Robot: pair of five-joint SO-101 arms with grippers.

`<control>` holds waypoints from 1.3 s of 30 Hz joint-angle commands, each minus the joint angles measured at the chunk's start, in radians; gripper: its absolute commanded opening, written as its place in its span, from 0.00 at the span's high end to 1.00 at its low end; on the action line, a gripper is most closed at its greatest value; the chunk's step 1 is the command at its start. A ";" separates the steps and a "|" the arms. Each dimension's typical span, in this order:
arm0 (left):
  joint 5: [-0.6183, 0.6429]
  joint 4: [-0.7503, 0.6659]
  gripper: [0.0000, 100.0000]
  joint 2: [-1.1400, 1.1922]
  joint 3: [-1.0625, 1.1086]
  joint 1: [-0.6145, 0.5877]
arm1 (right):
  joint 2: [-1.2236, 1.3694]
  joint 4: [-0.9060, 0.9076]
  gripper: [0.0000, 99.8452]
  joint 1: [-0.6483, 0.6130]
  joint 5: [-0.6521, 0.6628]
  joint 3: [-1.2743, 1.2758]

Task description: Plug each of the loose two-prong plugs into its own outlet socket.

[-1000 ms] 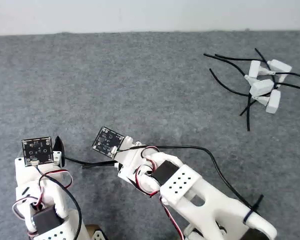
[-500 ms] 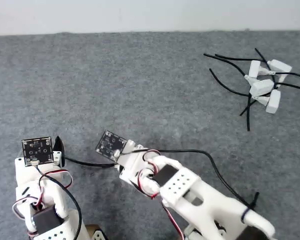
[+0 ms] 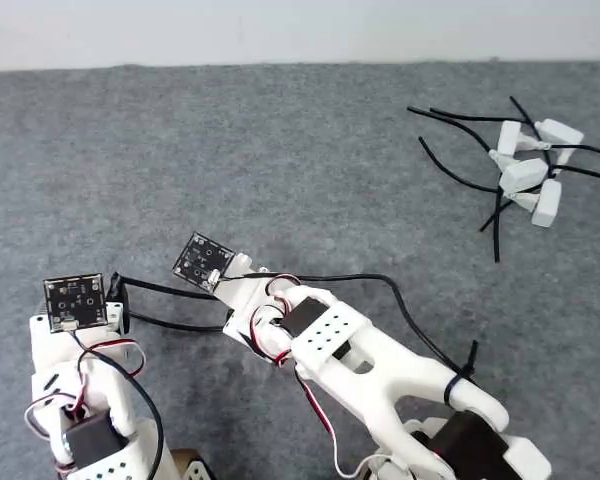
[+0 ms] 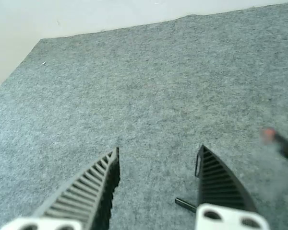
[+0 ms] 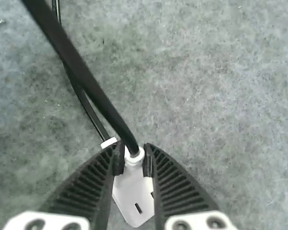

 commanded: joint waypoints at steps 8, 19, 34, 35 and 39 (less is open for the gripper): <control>0.012 -0.086 0.76 -0.012 0.024 0.002 | 0.050 0.039 0.99 0.013 -0.015 0.003; 0.000 -0.129 0.76 -0.012 0.001 0.052 | 0.042 0.458 0.79 0.097 0.003 -0.336; -0.049 0.261 0.76 -0.011 -0.624 0.187 | -0.176 1.194 0.79 0.248 0.002 -1.160; -0.051 0.284 0.76 -0.012 -0.625 0.187 | -0.214 1.218 0.79 0.251 0.002 -1.152; -0.051 0.379 0.76 -0.014 -0.631 0.187 | -0.424 1.268 0.79 0.252 0.009 -1.069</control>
